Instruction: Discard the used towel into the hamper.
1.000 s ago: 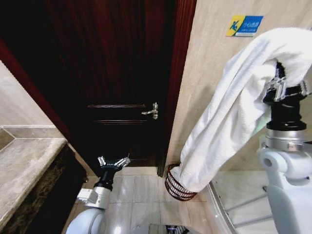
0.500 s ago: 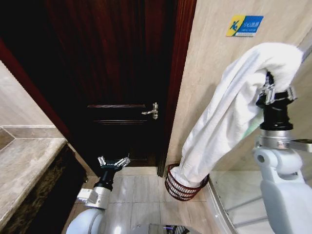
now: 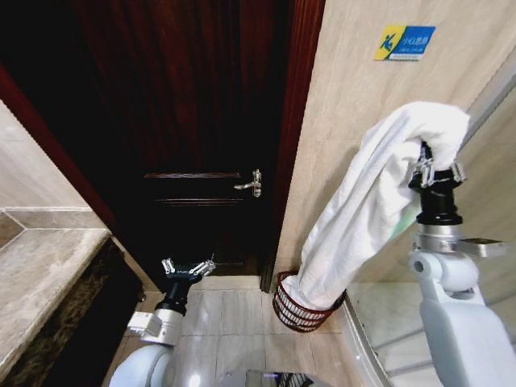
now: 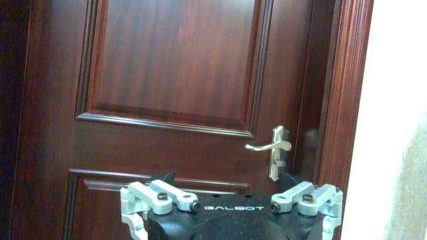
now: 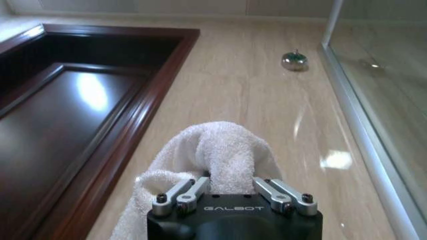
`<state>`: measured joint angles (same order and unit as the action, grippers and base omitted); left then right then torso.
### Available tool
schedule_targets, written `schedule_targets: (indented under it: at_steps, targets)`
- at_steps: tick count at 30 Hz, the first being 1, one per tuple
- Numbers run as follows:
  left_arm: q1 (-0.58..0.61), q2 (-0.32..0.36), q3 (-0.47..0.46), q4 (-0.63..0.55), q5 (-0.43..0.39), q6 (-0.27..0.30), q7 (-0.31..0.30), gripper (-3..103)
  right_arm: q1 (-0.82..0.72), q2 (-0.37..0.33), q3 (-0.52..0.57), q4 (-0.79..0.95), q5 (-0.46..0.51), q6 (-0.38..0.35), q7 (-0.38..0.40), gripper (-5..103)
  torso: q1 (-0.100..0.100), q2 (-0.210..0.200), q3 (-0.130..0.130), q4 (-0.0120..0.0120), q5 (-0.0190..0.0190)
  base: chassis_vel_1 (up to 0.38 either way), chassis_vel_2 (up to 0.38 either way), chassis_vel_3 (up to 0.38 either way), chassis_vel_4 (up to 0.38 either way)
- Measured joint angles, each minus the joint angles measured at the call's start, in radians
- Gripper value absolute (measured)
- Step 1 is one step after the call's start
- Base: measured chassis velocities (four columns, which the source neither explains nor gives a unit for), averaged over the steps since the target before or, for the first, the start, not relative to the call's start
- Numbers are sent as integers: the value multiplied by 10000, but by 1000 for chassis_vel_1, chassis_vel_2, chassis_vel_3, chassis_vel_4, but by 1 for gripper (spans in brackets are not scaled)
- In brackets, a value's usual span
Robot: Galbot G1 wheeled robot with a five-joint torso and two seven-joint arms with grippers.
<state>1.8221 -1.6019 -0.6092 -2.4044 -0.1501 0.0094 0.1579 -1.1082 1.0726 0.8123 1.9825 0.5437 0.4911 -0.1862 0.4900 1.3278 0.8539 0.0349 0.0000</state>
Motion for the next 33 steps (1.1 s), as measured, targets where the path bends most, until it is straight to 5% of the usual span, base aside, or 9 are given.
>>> schedule_targets:
  at_steps: [33]
  targets:
    - [0, 0, 0, 0, 0, 0, 0, 100, -1514, 1041, -81, -1276, -390, 1156, -762, 16, 0, 0, -1, 0, 0, 0, 0, 0, 0]
